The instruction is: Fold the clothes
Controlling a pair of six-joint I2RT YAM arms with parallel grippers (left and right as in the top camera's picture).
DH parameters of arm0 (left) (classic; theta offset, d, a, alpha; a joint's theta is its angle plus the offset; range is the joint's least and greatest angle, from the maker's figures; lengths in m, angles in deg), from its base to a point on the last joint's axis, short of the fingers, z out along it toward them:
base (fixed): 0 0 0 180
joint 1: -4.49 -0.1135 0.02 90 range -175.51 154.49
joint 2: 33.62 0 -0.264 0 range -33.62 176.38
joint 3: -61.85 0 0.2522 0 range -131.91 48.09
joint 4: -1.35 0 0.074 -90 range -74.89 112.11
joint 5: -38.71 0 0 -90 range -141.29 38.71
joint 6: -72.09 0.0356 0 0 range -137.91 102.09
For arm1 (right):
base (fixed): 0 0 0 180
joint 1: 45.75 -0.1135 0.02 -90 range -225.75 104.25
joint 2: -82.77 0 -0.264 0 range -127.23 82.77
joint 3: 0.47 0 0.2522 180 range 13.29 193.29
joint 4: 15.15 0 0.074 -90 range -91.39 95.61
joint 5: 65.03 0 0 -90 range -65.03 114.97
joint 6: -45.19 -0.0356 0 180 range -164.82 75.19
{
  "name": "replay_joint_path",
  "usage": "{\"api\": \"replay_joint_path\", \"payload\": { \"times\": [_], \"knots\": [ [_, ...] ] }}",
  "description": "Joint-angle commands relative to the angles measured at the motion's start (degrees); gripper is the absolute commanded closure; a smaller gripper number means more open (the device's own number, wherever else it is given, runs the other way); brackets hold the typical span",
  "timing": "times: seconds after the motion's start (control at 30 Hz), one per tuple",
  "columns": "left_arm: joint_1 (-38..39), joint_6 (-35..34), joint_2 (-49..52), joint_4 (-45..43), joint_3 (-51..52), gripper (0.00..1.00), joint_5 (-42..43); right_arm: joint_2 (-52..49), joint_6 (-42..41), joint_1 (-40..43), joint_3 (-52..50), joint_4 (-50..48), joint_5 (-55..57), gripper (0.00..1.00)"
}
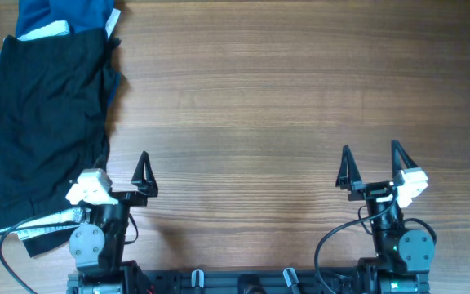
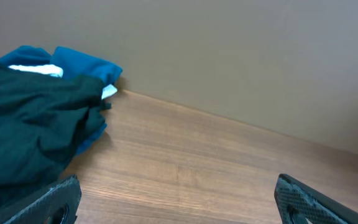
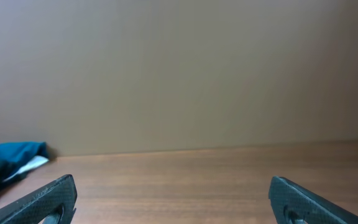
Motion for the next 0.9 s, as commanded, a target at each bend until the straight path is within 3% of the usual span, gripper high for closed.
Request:
{"api": "replay_joint_path", "payload": {
  "times": [0.0,0.4,0.53,0.7,0.87],
  "knots": [
    [-0.02,-0.57,3.85,2.29,-8.22,0.0,-0.24,-2.19,3.65,-0.26,5.92,-0.55,2.95,0.0],
    [-0.07,0.35,30.53,16.68,-36.48,0.0,-0.42,-24.76,3.45,-0.28,26.08,3.28,4.72,0.0],
    [-0.37,1.57,42.4,29.44,-51.01,0.0,-0.44,-35.85,3.48,-0.26,37.03,10.23,1.62,0.0],
    [-1.64,1.6,58.07,48.65,-67.36,0.0,-0.44,-50.49,3.63,-0.26,52.63,27.78,1.55,0.0],
    [-1.92,3.34,70.4,51.04,-71.06,0.0,-0.81,-64.48,3.58,-0.28,63.91,38.95,-3.21,0.0]
  ]
}}
